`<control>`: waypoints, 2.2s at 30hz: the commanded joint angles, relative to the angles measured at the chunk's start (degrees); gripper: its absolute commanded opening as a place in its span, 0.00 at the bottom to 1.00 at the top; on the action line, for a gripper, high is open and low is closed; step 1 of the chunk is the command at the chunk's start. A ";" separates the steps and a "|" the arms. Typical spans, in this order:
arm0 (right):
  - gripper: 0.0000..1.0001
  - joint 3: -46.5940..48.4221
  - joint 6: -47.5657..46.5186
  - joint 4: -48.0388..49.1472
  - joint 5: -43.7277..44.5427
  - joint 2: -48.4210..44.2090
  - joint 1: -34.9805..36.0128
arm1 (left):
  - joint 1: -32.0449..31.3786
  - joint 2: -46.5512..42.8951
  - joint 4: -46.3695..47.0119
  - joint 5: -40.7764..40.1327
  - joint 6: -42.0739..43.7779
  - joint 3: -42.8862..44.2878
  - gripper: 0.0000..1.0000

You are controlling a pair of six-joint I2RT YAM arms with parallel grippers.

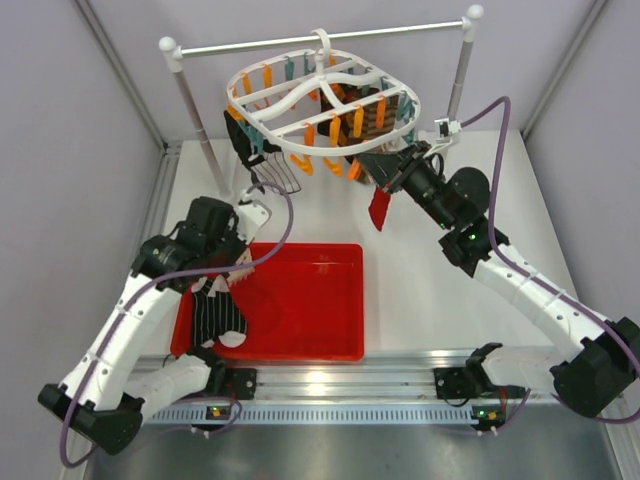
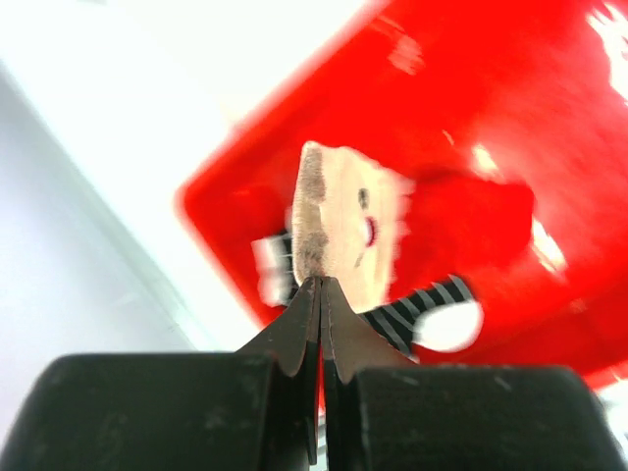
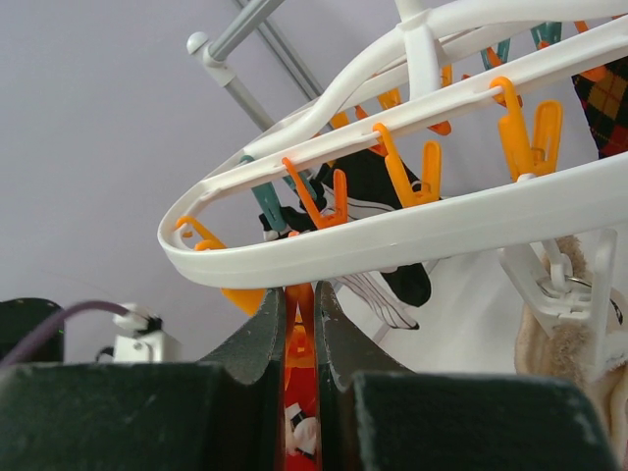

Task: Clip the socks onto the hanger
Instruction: Pick up the sock from the bin.

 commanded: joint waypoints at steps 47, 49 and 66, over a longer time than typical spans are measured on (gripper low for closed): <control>0.00 2.44 -1.94 0.07 -1.08 0.92 -2.03 | -18.77 15.02 29.14 17.21 -8.68 -7.13 0.42; 0.00 2.17 -1.94 0.24 -1.26 0.92 -1.94 | -16.66 14.14 24.47 24.07 1.33 -6.95 0.43; 0.00 1.56 -1.76 0.68 -1.35 1.09 -2.03 | -14.55 22.39 31.91 28.38 31.53 -15.57 0.48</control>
